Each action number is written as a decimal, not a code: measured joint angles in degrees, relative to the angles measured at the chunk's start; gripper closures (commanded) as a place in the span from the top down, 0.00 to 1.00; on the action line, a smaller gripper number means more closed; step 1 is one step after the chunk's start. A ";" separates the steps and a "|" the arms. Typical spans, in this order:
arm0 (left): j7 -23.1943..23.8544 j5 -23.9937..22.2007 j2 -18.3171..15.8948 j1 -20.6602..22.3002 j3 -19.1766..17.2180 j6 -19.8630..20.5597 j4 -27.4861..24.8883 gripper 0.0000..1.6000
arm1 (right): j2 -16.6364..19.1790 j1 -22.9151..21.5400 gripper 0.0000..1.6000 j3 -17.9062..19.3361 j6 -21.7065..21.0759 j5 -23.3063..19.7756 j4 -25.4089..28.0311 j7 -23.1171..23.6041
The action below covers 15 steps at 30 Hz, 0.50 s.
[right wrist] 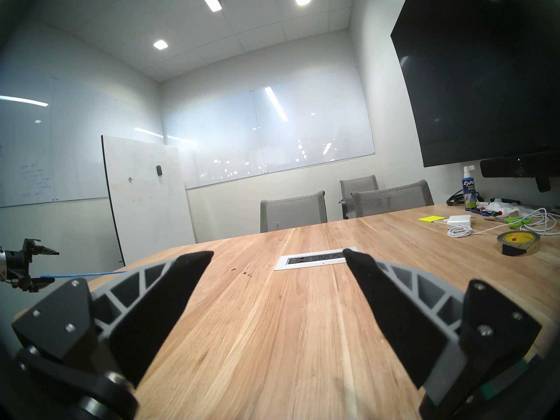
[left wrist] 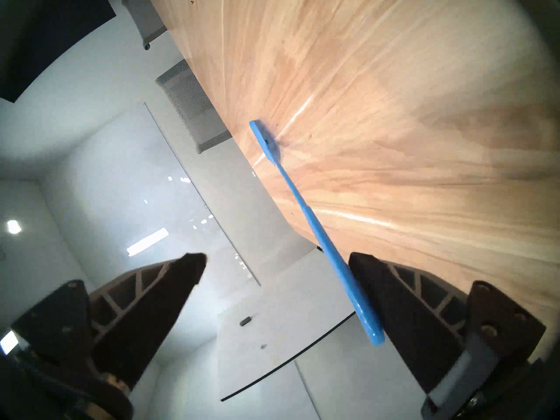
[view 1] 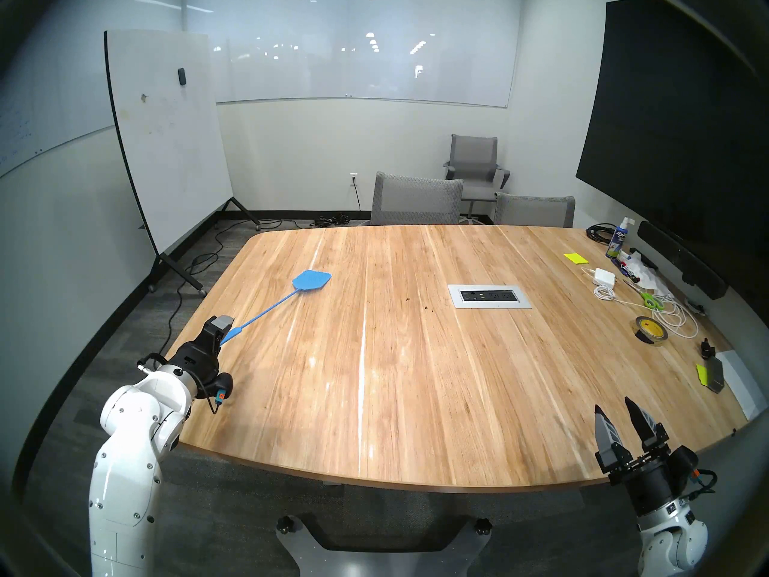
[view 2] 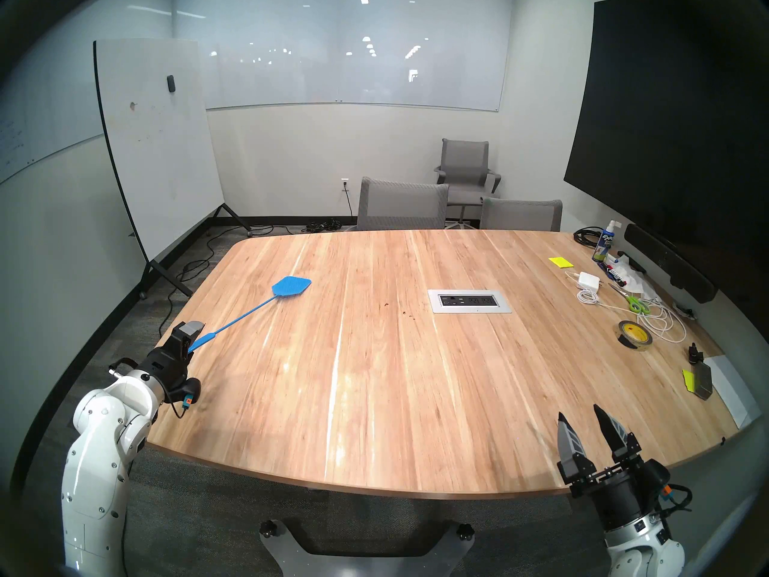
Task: Swat a bug on table
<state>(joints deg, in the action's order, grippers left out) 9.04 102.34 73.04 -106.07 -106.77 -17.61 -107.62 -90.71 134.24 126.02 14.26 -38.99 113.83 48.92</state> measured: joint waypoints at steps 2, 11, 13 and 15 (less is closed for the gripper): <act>-1.94 1.08 0.20 -1.41 0.16 1.60 -0.66 1.00 | -0.02 0.00 1.00 0.01 -0.02 0.01 0.01 0.01; -6.29 0.38 1.52 -6.06 -1.50 2.31 -3.20 1.00 | -0.12 0.00 1.00 0.06 -0.11 0.07 0.08 0.03; -4.15 -2.49 1.98 -6.35 -2.02 -0.01 -4.09 1.00 | -0.14 -0.02 1.00 0.08 -0.12 0.07 0.08 0.05; -1.65 -5.52 2.48 -6.30 -2.57 -2.20 -4.56 1.00 | -0.14 -0.03 1.00 0.10 -0.12 0.08 0.05 0.07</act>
<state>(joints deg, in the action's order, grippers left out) 7.40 96.82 75.52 -112.37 -109.34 -19.81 -112.18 -90.85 134.21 126.12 14.14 -38.91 113.88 48.99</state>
